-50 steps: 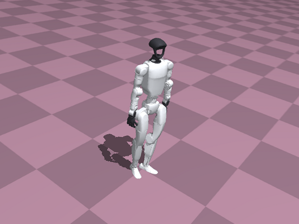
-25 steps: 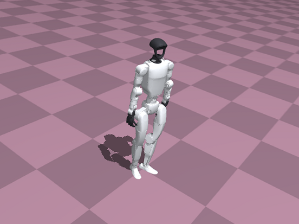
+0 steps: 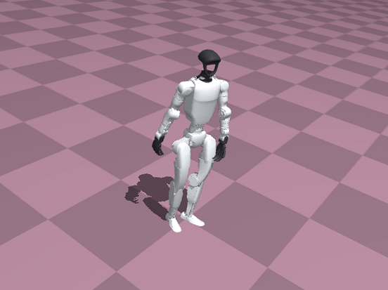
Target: In place motions
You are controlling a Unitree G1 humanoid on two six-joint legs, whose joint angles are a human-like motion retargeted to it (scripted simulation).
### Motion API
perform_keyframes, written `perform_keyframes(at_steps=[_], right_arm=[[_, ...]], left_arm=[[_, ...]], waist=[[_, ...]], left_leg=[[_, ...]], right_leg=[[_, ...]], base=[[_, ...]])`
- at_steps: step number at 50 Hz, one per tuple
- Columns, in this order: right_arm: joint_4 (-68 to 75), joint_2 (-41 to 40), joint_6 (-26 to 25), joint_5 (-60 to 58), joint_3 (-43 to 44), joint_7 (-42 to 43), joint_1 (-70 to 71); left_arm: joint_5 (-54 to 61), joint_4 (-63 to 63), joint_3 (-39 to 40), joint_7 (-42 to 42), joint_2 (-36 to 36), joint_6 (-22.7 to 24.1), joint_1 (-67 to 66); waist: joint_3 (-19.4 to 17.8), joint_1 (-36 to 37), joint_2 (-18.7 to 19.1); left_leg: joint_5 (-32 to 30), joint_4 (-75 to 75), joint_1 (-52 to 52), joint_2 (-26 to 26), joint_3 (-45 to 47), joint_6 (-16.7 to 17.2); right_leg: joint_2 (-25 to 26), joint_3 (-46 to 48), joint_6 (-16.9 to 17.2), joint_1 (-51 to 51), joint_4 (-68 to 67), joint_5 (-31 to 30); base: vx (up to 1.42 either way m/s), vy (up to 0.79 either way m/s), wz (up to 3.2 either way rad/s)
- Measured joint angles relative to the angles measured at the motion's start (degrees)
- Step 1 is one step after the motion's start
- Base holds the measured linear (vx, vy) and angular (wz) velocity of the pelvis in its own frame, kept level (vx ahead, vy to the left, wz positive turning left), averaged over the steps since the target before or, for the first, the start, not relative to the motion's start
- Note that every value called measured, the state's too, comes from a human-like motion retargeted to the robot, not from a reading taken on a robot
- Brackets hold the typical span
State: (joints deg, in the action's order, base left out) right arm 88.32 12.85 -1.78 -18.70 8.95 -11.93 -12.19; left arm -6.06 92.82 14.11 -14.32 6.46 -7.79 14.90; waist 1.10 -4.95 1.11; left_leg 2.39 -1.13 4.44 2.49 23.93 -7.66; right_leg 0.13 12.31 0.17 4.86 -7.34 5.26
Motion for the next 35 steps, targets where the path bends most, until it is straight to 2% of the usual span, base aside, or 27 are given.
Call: perform_keyframes(at_steps=[10,15,18,22,25,29,35], right_arm=[[9.08,5.57,-2.56,4.01,5.47,3.19,-4.97],[9.09,4.72,-5.76,10.66,2.76,6.17,-3.67],[9.09,2.88,-7.09,14.24,-1.11,9.17,-0.77],[9.09,-1.8,-5.89,16.99,-8.0,10.68,6.26],[7.52,-4.97,-4.48,14.75,-12.98,7.6,13.62],[-2.36,-7.57,-2.87,8.54,-19.31,1.6,22.78],[-17.18,-9.8,0.91,5.2,-22.74,-1.45,32.99]], left_arm=[[3.43,-14.69,-2.57,0.45,0.81,1.91,6.78],[3.05,-18.41,-2.47,1.12,0.42,3.52,4.26],[2.1,-17.2,-2.54,1.44,-0.39,3.91,1.67],[-1.82,-11.38,-2.3,1.26,-2.04,3.13,-4.31],[-3.91,-5.26,0.06,3.09,-2.66,3.02,-10.34],[-3.2,1.81,4.78,4.36,-1.99,2.98,-19.79],[-3.5,4.59,9.66,2.52,0.26,1.77,-34.26]], waist=[[-0.86,-1.76,0.09],[-0.78,-1.29,0.79],[-1.13,-0.97,1.3],[-0.91,0.83,1.93],[-0.48,1.63,2.21],[-0.77,1.73,2.93],[-0.64,0.93,3.89]], left_leg=[[-0.33,0.01,-0.26,0.15,-1.17,0.14],[-0.26,0.31,-0.65,-0.11,-1.08,0.65],[-0.27,0.71,-1.04,-0.28,-1.7,0.99],[-0.08,1.42,-1.64,-0.06,-2.9,1.54],[-0.19,1.46,-1.87,0.12,-3.39,1.72],[-0.08,1.14,-2.68,-0.32,-2.88,2.17],[-0.28,0.7,-2.74,-0.54,-3.08,2.1]], right_leg=[[0.12,-1.39,-1.16,-0.19,-0.42,0.46],[0.42,-0.36,-1.85,-1.77,1.76,0.31],[0.73,0.14,-2.09,-2.96,3.17,0.1],[0.58,1.97,-2.1,-4.88,5.65,-0.72],[0.43,2.64,-2.09,-5.89,6.68,-0.79],[0.57,1.69,-2.36,-5.59,6.1,-0.59],[1.27,1.05,-2.77,-5.31,5.89,-0.37]], base=[[-0.01,-0.01,0.08],[0.01,-0.01,-0.01],[-0.02,0.0,0.15],[0.01,0.0,0.25],[0.01,0.0,0.16],[-0.02,-0.01,-0.05],[-0.01,0.0,-0.02]])
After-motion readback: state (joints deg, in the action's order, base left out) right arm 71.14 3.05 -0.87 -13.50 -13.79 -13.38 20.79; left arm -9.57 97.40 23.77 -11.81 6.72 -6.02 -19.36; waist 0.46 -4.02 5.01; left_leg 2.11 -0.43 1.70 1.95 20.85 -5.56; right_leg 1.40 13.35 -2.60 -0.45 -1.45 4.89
